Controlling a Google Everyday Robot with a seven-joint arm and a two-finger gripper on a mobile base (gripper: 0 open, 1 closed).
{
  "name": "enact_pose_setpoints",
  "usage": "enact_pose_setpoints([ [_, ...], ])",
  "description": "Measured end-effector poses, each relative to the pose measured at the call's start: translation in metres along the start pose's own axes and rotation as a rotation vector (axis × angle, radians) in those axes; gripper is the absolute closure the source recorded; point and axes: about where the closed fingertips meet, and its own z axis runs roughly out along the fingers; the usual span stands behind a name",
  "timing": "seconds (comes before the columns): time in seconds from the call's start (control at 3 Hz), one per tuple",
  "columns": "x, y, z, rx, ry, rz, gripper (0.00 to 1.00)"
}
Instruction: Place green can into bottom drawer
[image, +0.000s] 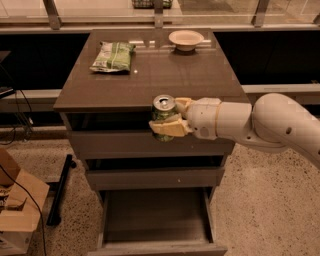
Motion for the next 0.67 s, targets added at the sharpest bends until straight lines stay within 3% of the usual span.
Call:
enact_pose_setpoints([
  [0.33,0.046,0.010,-0.011,0.023,-0.016,0.046,1.00],
  [0.67,0.120,0.017,-0.035,0.075,-0.106,0.135,1.00],
])
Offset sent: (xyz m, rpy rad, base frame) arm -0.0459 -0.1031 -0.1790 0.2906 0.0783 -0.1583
